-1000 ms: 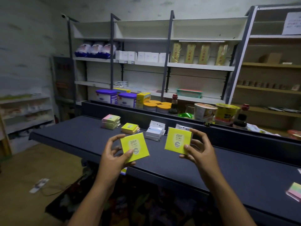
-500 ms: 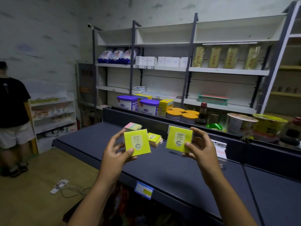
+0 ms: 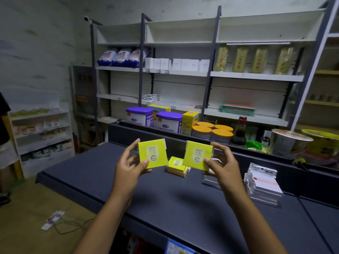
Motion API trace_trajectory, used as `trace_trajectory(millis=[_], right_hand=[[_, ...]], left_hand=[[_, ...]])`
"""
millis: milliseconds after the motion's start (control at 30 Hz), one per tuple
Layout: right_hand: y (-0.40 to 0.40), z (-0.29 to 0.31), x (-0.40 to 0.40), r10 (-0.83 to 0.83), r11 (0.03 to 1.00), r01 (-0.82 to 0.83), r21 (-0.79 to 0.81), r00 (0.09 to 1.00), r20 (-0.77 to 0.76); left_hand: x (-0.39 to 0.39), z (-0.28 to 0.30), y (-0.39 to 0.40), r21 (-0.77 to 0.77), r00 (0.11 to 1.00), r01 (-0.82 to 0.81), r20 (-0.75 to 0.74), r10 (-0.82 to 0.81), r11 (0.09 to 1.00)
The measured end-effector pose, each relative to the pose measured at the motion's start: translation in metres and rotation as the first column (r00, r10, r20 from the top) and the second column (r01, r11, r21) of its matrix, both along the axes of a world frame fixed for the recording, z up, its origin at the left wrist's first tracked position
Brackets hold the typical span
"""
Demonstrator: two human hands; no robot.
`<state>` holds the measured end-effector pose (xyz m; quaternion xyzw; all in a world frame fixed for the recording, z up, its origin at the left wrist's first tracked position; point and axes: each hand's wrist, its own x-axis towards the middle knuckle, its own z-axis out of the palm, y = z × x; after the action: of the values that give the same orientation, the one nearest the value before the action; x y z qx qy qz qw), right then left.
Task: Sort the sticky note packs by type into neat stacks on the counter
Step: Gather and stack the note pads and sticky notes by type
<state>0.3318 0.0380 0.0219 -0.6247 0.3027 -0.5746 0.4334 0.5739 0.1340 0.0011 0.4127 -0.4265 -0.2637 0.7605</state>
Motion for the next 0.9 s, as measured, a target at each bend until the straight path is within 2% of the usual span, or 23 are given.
trace_trajectory(millis=[233, 467, 633, 900], right_hand=[[-0.027, -0.011, 0.042, -0.103, 0.994, 0.103, 0.036, 0.995, -0.012], [-0.054, -0.017, 0.07, -0.205, 0.977, 0.206, 0.052, 0.978, -0.035], [-0.075, -0.021, 0.079, -0.235, 0.968, 0.24, 0.068, 0.969, -0.079], [-0.102, -0.036, 0.099, -0.248, 0.954, 0.276, 0.116, 0.946, -0.21]], left_hand=[[0.05, -0.008, -0.072, -0.004, 0.994, 0.104, 0.018, -0.104, 0.995], [0.073, -0.017, -0.133, -0.018, 0.988, 0.134, 0.078, -0.132, 0.991], [0.086, -0.021, -0.15, -0.033, 0.986, 0.143, 0.093, -0.139, 0.989], [0.09, -0.021, -0.15, -0.053, 0.987, 0.161, 0.033, -0.16, 0.986]])
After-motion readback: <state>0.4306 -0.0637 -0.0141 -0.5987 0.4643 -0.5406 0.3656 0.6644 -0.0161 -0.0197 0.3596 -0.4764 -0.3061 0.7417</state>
